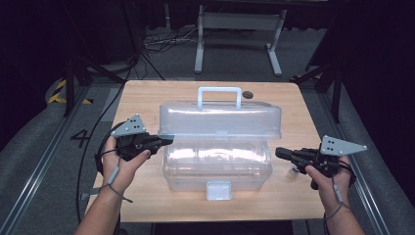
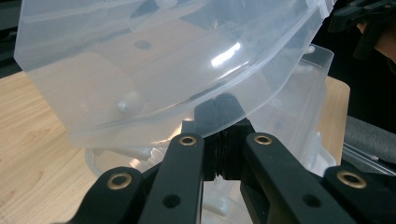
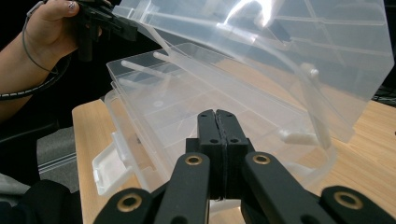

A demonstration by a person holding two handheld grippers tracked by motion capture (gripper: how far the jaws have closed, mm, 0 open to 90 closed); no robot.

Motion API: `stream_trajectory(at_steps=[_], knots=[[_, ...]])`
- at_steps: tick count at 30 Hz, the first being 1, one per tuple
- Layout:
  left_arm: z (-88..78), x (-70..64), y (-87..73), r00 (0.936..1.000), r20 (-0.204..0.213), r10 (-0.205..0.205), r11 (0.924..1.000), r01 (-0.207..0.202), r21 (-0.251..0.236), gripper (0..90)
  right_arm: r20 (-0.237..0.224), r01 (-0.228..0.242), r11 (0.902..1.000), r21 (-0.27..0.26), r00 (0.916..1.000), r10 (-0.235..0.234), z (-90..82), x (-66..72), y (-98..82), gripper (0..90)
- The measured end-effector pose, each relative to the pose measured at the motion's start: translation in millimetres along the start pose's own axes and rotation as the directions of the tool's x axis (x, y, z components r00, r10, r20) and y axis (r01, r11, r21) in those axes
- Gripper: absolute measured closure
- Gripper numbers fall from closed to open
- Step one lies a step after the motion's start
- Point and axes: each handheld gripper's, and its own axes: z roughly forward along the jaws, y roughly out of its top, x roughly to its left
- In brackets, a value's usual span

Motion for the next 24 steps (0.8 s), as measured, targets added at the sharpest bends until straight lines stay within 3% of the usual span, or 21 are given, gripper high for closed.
stream_trajectory(at_steps=[16,20,22,24], knots=[[2.4,2.6,7.7,0.9985,-0.047,-0.029,0.9981,0.026,-0.056,89.8,0.088,0.036,0.9991,-0.024,0.9955,-0.034,-3.4,7.1,6.2,86.4],[2.5,3.9,9.3,0.9978,-0.061,-0.026,0.9975,0.022,-0.067,89.8,0.146,0.049,0.9983,-0.032,0.9884,-0.043,-0.6,11.9,9.1,74.7],[3.2,4.2,10.5,0.9976,-0.062,-0.031,0.997,0.026,-0.073,89.8,0.171,0.032,0.9981,-0.053,0.9851,-0.022,0.5,15.1,9.6,67.4],[3.8,4.4,11.9,0.9969,-0.075,-0.025,0.9968,0.019,-0.078,89.8,0.213,0.039,0.9974,-0.061,0.9767,-0.025,1.8,17.3,10.1,61.9]])
